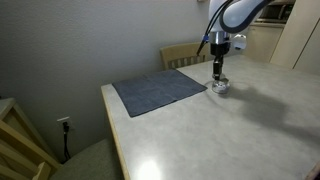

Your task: Put the lid on the bottle

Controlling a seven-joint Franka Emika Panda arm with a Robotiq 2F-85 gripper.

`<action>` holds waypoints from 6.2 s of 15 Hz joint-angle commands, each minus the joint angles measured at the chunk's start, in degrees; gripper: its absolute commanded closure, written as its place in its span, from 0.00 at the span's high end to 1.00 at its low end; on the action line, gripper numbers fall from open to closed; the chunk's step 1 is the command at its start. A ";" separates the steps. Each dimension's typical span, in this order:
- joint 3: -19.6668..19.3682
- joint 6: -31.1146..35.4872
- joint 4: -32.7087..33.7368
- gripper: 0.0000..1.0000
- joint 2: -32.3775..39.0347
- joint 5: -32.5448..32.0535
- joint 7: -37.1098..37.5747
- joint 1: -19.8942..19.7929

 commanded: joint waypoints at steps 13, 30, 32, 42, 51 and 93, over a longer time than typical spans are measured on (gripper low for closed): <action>0.23 3.20 -2.14 0.44 -1.68 3.83 6.69 0.71; -1.10 2.25 -2.68 0.44 -4.51 14.53 21.46 0.27; -1.90 2.69 -2.97 0.44 -4.32 14.80 24.79 0.64; -2.58 5.16 -6.73 0.44 -4.57 19.94 38.21 1.11; -3.32 4.68 -5.29 0.69 -3.52 20.91 40.16 1.58; -5.02 6.66 -10.65 0.44 -7.18 21.92 49.79 2.86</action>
